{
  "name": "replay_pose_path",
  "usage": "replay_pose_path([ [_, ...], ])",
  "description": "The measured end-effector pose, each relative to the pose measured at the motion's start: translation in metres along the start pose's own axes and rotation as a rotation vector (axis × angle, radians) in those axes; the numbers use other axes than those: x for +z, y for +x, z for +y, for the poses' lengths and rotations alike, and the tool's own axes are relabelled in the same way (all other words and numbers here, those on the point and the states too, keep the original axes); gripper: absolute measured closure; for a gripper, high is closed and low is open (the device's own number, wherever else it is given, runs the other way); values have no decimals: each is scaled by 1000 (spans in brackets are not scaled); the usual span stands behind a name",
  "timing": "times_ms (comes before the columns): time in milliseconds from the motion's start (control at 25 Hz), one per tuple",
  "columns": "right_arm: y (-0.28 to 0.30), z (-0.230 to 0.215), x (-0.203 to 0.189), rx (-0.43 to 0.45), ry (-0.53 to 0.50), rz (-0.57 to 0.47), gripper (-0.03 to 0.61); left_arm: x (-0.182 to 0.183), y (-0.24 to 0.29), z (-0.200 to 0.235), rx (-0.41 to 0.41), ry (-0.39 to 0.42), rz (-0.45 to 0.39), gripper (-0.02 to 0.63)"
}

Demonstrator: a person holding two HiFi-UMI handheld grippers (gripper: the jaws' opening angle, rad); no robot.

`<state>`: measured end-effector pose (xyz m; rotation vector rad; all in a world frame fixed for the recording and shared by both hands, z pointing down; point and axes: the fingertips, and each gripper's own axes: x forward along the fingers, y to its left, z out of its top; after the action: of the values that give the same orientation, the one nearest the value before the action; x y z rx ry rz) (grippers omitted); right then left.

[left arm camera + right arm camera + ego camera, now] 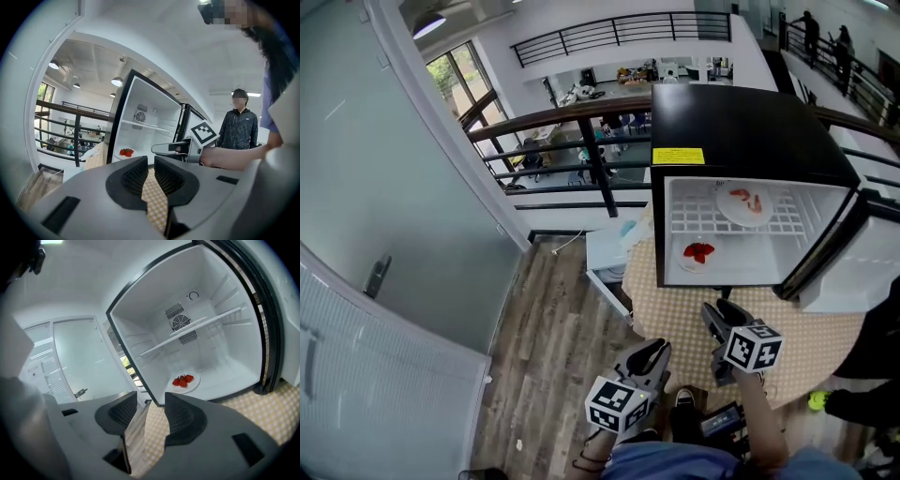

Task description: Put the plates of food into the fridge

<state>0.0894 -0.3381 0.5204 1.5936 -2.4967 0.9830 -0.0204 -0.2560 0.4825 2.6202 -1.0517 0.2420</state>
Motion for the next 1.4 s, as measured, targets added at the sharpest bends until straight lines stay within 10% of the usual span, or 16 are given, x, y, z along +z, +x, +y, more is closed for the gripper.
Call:
replay_pose_path([
  [640, -115, 121, -96, -10, 61, -53, 466, -29, -111, -30, -59, 6, -46, 574],
  [1400, -194, 159, -145, 42, 58, -37, 529, -42, -170, -78, -61, 19, -72, 574],
])
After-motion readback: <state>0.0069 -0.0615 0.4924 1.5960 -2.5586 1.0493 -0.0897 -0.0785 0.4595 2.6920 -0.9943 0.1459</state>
